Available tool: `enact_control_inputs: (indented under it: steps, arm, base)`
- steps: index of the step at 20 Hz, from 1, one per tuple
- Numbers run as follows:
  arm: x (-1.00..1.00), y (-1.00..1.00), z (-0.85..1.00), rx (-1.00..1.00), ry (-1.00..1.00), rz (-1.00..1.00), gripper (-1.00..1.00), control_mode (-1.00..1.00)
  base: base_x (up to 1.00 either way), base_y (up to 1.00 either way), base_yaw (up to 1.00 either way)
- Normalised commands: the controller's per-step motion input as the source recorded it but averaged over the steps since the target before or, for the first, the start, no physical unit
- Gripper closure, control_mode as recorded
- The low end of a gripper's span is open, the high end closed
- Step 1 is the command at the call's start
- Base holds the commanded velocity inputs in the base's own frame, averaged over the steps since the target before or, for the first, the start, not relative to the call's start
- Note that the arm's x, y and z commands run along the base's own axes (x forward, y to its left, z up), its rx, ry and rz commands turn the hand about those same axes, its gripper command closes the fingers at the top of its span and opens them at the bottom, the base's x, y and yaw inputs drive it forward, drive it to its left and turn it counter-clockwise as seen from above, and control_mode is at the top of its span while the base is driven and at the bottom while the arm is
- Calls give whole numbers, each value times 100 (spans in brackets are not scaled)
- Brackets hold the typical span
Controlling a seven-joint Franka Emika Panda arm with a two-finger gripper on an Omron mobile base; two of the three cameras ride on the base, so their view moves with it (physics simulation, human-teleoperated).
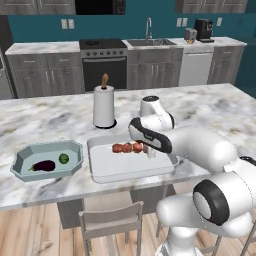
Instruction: Place the cold items (avocado and eggplant) from the fridge in one tupperware on the dining counter. Place the warm items (kebab skewer and hot dog) in the stove area in another tupperware.
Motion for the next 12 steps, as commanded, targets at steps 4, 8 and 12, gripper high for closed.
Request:
enact_control_inputs:
  steps: [4, 8, 12]
  arm:
    - [72, 0, -66, 8, 15, 9, 100, -100]
    - [56, 1, -57, 1, 1, 3, 100, -100]
    - [26, 15, -46, 0, 0, 0, 100, -100]
  base:
    - [0, 0, 0]
    - [0, 0, 0]
    - [0, 0, 0]
